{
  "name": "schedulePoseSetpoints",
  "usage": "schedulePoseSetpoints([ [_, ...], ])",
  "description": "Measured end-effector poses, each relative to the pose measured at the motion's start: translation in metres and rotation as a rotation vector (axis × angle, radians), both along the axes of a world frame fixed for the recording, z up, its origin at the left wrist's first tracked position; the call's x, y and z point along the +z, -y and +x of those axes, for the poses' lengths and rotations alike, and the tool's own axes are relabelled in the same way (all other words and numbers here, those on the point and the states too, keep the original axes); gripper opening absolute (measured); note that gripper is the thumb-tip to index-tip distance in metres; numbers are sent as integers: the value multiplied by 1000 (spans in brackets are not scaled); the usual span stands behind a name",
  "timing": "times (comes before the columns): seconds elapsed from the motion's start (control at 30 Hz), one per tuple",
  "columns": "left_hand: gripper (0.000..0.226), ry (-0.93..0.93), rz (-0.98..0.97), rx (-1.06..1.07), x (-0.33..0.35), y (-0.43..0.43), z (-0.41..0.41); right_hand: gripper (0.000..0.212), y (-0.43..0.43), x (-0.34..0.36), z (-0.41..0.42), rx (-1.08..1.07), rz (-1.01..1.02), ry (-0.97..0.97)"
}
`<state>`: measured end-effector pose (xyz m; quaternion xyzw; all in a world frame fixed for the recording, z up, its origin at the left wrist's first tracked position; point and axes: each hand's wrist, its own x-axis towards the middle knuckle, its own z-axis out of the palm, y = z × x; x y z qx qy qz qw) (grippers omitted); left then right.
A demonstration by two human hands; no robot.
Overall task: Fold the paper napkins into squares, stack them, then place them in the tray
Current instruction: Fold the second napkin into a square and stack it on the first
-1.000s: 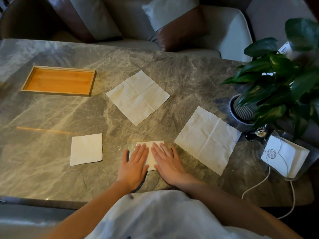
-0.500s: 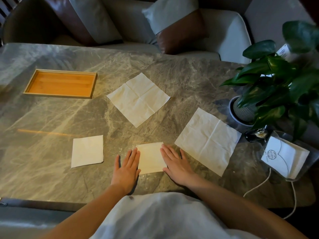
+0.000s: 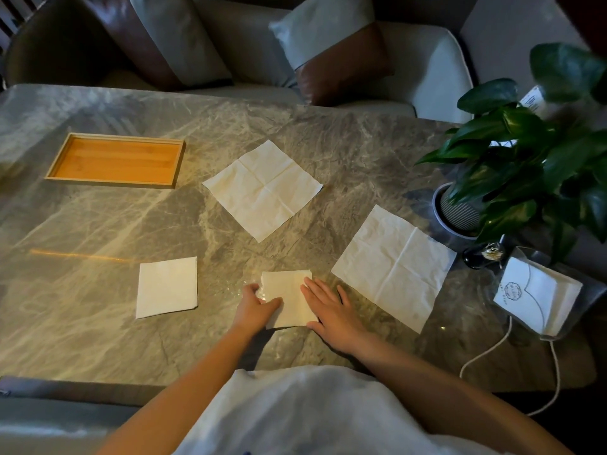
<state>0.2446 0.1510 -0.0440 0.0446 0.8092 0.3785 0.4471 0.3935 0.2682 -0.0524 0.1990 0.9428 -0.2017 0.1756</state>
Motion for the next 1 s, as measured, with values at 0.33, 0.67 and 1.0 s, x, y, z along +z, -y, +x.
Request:
schedulePoseSetpoints([
  [0.33,13,39,143,-88,15,11,-1,66,3,6,-10,-192,-129,-145],
  [0.67,28,275,312,-37,48,48,-40,23,31,26,-55,-1085,-804,-379],
  [1.0,24,88,268,29,50,110,-91,13,79,40,-110,-1184,-1004,-329],
])
